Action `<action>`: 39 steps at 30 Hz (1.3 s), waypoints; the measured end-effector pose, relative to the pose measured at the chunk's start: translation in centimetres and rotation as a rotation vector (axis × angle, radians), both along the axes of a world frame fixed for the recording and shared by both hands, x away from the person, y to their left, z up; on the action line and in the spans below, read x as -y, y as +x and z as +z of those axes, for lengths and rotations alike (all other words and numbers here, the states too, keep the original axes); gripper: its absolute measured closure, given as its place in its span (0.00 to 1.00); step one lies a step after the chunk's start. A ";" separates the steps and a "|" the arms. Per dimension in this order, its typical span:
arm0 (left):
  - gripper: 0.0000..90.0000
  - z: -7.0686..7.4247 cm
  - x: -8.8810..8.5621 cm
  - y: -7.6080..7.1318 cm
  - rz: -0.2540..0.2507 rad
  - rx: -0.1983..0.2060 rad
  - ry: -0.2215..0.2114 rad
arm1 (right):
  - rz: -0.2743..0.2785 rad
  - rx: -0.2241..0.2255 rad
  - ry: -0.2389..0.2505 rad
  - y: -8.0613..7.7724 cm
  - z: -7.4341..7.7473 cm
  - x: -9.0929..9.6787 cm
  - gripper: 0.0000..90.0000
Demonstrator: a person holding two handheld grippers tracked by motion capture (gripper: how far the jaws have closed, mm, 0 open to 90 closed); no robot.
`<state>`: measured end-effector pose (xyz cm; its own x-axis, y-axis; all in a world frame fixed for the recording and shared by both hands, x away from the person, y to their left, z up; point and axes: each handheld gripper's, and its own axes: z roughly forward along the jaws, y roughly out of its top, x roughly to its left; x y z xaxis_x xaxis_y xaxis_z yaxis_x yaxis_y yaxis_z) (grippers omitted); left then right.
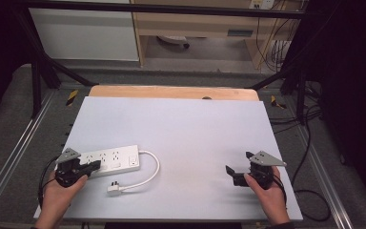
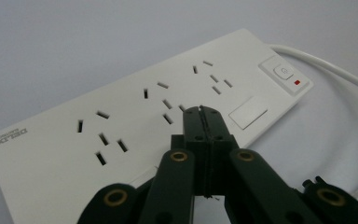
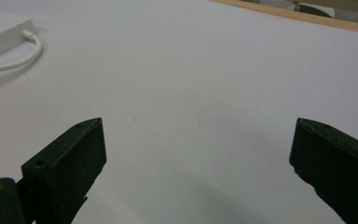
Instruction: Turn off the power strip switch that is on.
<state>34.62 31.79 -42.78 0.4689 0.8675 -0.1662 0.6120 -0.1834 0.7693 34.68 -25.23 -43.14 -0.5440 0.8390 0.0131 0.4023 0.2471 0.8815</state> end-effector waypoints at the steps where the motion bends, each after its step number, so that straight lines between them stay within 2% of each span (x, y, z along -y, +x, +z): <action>1: 1.00 0.0 0.0 0.0 0.000 -0.002 0.001 | 0.000 0.000 0.000 0.0 0.0 0.0 0.05; 14: 1.00 -0.2 0.0 0.1 0.002 -0.012 0.012 | 0.000 0.000 0.000 0.0 0.0 0.0 0.05; 39: 1.00 -0.3 -0.2 0.1 -0.010 -0.018 0.005 | -0.001 0.000 -0.001 0.0 0.0 0.0 0.05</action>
<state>34.75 32.00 -43.06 0.4744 0.8637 -0.1703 0.6239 -0.1934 0.7572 34.65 -25.23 -43.12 -0.5434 0.8394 0.0119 0.4026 0.2481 0.8811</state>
